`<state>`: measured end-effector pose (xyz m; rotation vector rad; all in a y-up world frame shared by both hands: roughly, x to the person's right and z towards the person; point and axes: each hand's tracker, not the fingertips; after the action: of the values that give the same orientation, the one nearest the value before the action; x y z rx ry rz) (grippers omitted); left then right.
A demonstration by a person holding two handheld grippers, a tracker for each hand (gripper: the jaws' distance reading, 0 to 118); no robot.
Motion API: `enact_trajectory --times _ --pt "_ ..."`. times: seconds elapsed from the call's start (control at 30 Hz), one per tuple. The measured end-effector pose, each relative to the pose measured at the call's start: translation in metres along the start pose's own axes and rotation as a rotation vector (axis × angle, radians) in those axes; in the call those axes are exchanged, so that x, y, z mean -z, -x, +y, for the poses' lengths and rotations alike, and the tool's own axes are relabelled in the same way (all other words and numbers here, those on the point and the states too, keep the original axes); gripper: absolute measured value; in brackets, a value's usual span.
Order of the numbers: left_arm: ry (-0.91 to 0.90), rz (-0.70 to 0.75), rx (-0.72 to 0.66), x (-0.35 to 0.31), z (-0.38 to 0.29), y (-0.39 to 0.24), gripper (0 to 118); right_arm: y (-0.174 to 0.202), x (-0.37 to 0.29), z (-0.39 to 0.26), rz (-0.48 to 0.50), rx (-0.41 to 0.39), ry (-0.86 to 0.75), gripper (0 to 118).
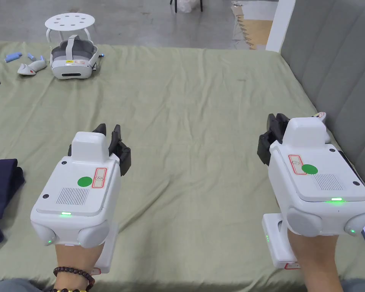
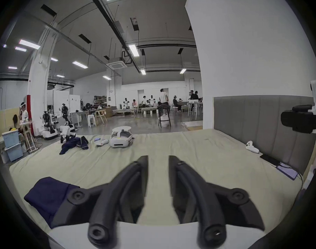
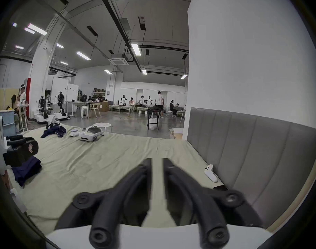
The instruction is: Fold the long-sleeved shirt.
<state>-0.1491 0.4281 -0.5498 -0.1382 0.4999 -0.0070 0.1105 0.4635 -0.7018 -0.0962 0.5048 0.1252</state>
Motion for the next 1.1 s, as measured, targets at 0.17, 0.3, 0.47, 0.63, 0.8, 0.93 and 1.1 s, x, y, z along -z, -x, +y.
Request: enact_trajectory --times 0.17,0.3,0.47,0.63,0.8,0.93,1.1 --pt "0.0 -0.019 0.009 0.0 -0.001 -0.002 101 0.001 0.001 -0.004 -0.038 0.01 -0.001 95" --pt "-0.03 -0.018 0.018 -0.005 0.0 -0.008 111 0.001 0.002 -0.004 -0.036 0.0 -0.018 118" --pt "-0.023 -0.023 0.016 -0.004 0.003 -0.007 111 -0.001 0.007 -0.006 -0.04 0.017 0.016 118" --pt "-0.014 -0.039 0.024 -0.005 0.005 -0.007 111 -0.001 0.007 -0.007 -0.04 0.018 0.013 118" --pt "-0.016 -0.037 0.02 -0.007 0.005 -0.007 111 0.0 0.006 -0.006 -0.044 0.012 0.02 118" --pt "-0.017 -0.048 0.02 -0.006 0.006 -0.005 111 0.0 0.006 -0.006 -0.038 0.007 0.018 118" --pt "-0.02 -0.035 0.033 -0.006 0.007 -0.003 111 0.0 0.009 -0.006 -0.032 0.003 0.018 118"
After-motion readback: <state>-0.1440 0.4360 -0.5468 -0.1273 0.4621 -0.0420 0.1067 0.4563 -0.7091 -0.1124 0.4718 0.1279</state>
